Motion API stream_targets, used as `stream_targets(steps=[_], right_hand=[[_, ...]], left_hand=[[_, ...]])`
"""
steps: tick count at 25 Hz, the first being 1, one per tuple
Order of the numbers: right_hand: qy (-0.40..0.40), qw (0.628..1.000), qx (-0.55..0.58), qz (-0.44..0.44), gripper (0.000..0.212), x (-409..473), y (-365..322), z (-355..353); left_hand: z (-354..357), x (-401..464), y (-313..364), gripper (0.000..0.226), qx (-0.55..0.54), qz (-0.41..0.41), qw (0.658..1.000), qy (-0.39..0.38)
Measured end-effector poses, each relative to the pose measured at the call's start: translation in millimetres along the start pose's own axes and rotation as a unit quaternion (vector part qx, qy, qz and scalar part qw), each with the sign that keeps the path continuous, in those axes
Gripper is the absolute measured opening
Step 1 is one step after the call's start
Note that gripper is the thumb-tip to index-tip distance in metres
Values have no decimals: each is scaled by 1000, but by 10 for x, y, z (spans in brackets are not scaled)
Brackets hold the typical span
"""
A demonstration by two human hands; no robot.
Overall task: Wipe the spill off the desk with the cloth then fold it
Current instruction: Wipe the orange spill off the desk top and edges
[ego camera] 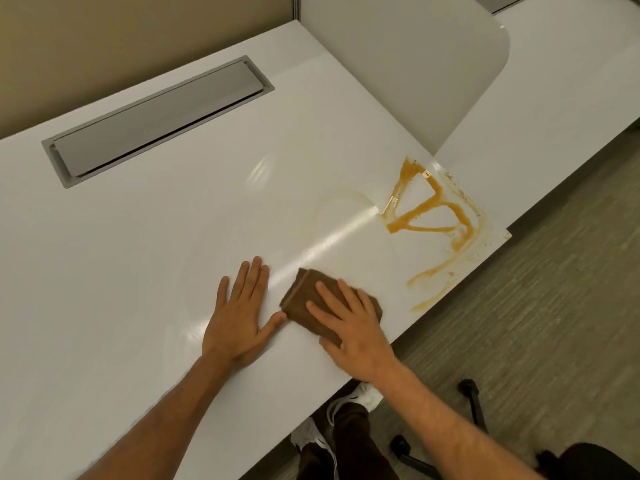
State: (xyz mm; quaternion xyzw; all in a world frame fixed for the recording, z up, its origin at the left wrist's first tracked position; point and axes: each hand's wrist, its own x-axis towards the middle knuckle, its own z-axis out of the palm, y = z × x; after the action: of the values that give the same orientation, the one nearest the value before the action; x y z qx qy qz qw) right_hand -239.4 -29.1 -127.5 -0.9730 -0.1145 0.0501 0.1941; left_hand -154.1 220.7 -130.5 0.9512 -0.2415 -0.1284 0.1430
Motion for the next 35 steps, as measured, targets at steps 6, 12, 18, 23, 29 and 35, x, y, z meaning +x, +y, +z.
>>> stream_targets(steps=[6,12,18,23,29,35], right_hand=[[123,934,27,335,65,234,-82,-128],[339,730,283,521,53,1045,142,-376],[252,778,193,542,60,1517,406,-446],[127,905,77,398,71,1769,629,-442],[69,978,44,191,69,1949,657,-429],[10,999,51,8,67,1759,-90,-178]], left_hand=[[-10,-44,11,90,-3,-9,1000,14],[32,-40,-15,92,-12,-18,999,33],[19,-29,-4,93,-17,-19,999,28],[17,2,2,95,-12,-20,999,26],[-5,27,22,99,-38,-34,998,37],[-45,-7,42,100,-60,-47,995,63]])
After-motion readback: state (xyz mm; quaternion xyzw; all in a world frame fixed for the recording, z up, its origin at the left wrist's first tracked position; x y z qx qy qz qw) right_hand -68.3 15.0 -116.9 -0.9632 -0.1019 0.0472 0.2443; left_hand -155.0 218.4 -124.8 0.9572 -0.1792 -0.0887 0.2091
